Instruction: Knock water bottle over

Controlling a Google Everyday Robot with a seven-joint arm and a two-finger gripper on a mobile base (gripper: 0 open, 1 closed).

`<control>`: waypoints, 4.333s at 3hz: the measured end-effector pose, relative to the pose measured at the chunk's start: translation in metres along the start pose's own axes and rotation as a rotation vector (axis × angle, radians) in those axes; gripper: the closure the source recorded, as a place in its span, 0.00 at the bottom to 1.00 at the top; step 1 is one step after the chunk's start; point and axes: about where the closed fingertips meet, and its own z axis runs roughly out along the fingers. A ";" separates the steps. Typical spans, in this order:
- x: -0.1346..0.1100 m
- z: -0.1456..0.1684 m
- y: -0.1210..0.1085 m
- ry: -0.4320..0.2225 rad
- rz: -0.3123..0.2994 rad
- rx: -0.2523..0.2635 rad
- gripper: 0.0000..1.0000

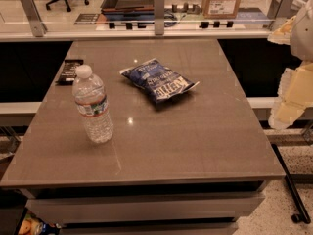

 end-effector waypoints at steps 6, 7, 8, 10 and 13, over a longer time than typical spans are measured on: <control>-0.105 0.050 0.011 -0.645 -0.016 -0.040 0.00; -0.141 0.064 0.025 -0.809 -0.014 -0.108 0.00; -0.171 0.064 0.042 -0.938 -0.014 -0.156 0.00; -0.179 0.077 0.042 -0.951 -0.006 -0.173 0.00; -0.218 0.114 0.051 -1.036 0.005 -0.211 0.00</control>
Offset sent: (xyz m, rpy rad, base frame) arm 0.0088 0.0123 -0.0075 0.1093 -0.0259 0.0326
